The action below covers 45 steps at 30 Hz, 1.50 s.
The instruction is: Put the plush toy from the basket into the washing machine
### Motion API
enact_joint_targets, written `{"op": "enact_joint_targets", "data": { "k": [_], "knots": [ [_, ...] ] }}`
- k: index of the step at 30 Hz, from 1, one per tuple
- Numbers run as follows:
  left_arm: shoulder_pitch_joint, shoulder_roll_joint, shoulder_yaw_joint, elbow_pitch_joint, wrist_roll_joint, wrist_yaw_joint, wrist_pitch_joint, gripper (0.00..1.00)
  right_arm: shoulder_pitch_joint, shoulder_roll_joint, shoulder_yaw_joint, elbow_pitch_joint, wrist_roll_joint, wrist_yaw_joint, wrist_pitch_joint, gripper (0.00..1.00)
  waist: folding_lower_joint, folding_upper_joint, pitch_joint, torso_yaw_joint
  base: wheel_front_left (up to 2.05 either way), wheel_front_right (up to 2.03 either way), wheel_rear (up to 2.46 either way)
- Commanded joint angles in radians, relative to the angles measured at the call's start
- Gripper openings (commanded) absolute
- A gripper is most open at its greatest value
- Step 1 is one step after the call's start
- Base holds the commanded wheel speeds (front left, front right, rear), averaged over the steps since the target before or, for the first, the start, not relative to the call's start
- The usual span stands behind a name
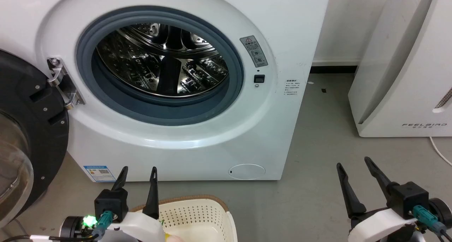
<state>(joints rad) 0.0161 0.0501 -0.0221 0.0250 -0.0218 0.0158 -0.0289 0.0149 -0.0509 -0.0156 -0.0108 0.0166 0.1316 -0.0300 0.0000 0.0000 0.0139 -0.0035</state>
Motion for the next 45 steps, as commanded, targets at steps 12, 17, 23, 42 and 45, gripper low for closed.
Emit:
{"op": "enact_joint_targets", "data": {
  "k": [12, 17, 23, 42, 45],
  "knots": [
    [-0.032, 0.0, -0.019, 0.062, -0.024, 0.013, -0.033, 1.0, -0.008, 0.0, -0.007, -0.012, 0.009, 0.0, -0.033, 1.0, 0.0, 0.0, 0.049, -0.012, 0.0, 0.0, 0.0],
    [-0.058, 0.001, -0.024, 0.121, -0.03, 0.012, -0.043, 1.0, -0.015, 0.0, -0.008, -0.018, 0.008, 0.0, -0.043, 1.0, 0.0, 0.0, 0.079, -0.018, 0.0, 0.0, 0.0],
    [-0.1, 0.004, -0.032, 0.217, -0.038, 0.009, -0.056, 1.0, -0.024, 0.0, -0.008, -0.025, 0.008, 0.0, -0.055, 1.0, 0.0, 0.0, 0.117, -0.025, 0.0, 0.0, 0.0],
    [-0.271, 0.03, -0.06, 0.548, -0.076, -0.002, -0.078, 1.0, -0.057, 0.0, -0.01, -0.041, 0.019, 0.0, -0.095, 1.0, 0.0, 0.0, 0.261, -0.053, 0.0, 0.0, 0.0],
    [-0.3, 0.036, -0.07, 0.592, -0.078, -0.003, -0.071, 1.0, -0.062, 0.0, -0.012, -0.045, 0.022, 0.0, -0.101, 1.0, 0.0, 0.0, 0.292, -0.058, 0.0, 0.0, 0.0]
  ]
}}
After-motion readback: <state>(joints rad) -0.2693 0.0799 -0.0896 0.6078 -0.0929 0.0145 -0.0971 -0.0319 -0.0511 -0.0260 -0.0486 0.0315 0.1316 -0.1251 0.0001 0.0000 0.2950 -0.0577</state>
